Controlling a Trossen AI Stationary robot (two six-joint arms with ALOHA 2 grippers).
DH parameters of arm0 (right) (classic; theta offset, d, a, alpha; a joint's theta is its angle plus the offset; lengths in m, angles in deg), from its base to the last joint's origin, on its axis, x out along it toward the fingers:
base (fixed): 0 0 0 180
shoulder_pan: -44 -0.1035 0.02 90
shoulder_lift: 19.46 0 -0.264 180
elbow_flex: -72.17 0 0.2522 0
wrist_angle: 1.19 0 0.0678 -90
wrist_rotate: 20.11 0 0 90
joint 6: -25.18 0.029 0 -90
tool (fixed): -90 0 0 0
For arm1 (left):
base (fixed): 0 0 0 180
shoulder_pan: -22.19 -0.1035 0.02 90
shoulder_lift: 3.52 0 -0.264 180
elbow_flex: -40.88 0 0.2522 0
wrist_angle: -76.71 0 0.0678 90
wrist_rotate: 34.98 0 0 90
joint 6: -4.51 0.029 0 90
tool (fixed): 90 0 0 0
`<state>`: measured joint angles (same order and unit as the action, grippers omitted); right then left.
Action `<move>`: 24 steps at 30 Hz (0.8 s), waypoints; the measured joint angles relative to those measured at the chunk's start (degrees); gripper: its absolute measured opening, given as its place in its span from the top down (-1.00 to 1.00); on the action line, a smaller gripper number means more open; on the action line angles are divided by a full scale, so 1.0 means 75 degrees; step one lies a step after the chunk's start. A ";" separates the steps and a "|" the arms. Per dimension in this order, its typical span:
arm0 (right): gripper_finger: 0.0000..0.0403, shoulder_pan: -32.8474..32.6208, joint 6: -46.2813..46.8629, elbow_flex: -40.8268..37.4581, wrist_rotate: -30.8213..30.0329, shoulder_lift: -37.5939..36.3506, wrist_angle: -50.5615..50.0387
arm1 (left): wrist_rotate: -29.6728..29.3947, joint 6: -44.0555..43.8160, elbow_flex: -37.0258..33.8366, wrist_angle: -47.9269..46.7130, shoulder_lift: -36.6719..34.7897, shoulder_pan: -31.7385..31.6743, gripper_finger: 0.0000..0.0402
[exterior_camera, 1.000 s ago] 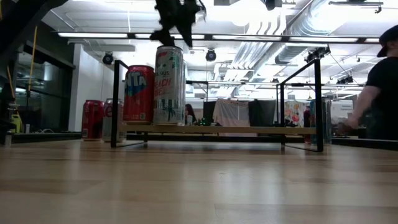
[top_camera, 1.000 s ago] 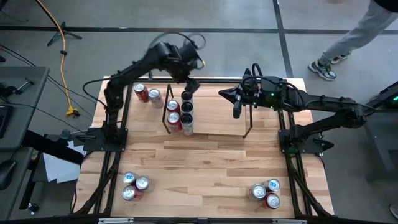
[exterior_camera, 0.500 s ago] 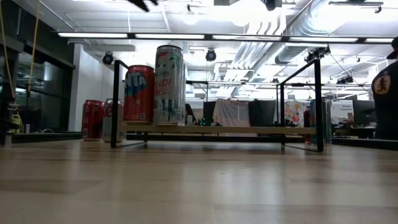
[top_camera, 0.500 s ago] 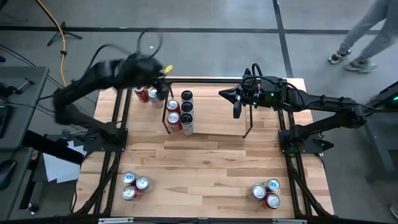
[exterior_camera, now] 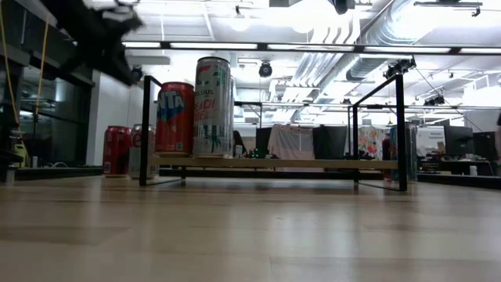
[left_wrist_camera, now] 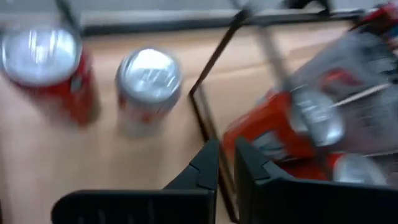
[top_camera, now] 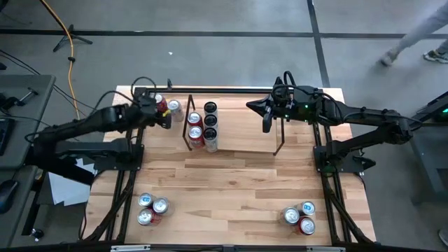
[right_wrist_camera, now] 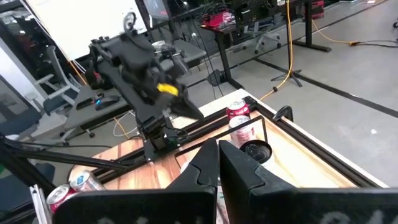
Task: Place canned beverage on shelf
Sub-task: Adjust the red soda can on the shelf
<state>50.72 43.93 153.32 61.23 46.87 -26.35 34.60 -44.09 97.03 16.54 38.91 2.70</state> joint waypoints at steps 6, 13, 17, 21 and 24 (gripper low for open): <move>1.00 -0.0001 0.0115 0.0000 -0.0188 0.0000 0.0002 | 0.0815 -0.0873 -0.0979 0.0972 0.0244 -0.0398 1.00; 1.00 0.0000 0.0305 0.0001 -0.0478 0.0000 0.0003 | 0.1085 -0.1173 -0.1457 0.2609 0.0361 -0.0670 1.00; 1.00 0.0000 0.0300 0.0001 -0.0478 0.0000 0.0003 | 0.1166 -0.1241 -0.1507 0.2888 0.0645 -0.0758 1.00; 1.00 0.0000 0.0299 0.0001 -0.0478 0.0003 0.0003 | 0.1165 -0.1239 -0.1521 0.3375 0.1106 -0.0755 1.00; 1.00 0.0000 0.0299 0.0001 -0.0480 0.0003 0.0006 | 0.1192 -0.1246 -0.1521 0.3688 0.1384 -0.0755 1.00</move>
<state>50.72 46.17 153.33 57.63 46.89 -26.30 43.53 -53.43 85.63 44.20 49.29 -2.96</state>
